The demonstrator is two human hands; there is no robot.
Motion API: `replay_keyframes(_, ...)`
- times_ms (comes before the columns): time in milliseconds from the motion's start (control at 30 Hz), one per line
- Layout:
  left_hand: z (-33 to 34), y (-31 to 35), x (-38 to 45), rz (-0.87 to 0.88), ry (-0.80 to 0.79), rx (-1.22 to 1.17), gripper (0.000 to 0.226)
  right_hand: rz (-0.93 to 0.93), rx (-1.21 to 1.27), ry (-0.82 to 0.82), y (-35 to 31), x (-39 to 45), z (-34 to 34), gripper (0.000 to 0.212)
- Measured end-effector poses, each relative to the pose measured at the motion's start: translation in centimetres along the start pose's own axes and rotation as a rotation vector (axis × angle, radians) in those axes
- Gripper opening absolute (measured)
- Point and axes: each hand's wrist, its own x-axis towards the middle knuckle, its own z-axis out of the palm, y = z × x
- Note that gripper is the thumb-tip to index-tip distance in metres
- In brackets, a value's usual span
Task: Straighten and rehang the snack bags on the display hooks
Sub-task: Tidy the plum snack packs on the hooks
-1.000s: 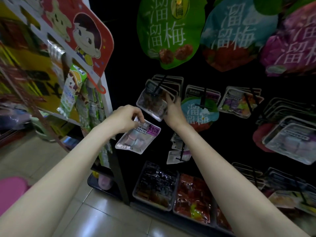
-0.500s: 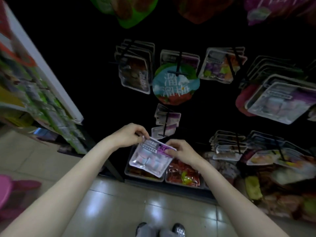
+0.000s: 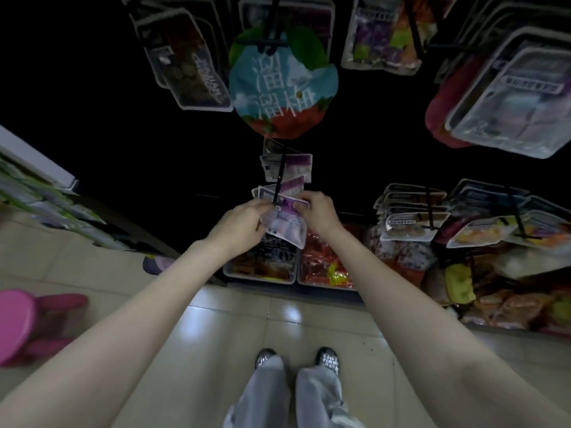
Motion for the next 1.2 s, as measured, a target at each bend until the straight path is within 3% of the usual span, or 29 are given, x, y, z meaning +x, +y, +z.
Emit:
replay_keyframes(200, -0.2, -0.6, 0.4, 0.030, -0.003, 0.082, 0.046, 0.112, 0.026, 0.079, 0.0, 1.1, 0.7, 0.025)
replay_keyframes(400, 0.1, -0.9, 0.6, 0.022, -0.020, 0.066, 0.044, 0.150, -0.061, 0.032, -0.5, 1.7, 1.3, 0.028)
replay_keyframes(500, 0.3, -1.1, 0.5, 0.032, -0.031, 0.054, 0.043, 0.190, 0.028, 0.085, 0.0, 1.7, 1.3, 0.022)
replay_keyframes(700, 0.7, -1.3, 0.5, 0.045, 0.007, 0.010, 0.042, 0.075, 0.032, -0.105, 0.5, 1.0, 1.5, 0.022)
replay_keyframes(833, 1.2, -1.5, -0.1, 0.048, -0.009, -0.004, 0.040, 0.022, 0.066, 0.027, 0.4, 0.7, 2.1, 0.025)
replay_keyframes(1033, 1.3, -1.6, -0.3, 0.047, -0.033, -0.004, 0.044, 0.133, 0.071, 0.130, 0.6, 1.5, 1.6, 0.022)
replay_keyframes(1200, 1.8, -1.8, -0.4, 0.036, -0.033, 0.034, 0.040, 0.107, 0.138, 0.011, 1.3, 1.6, 1.2, 0.029)
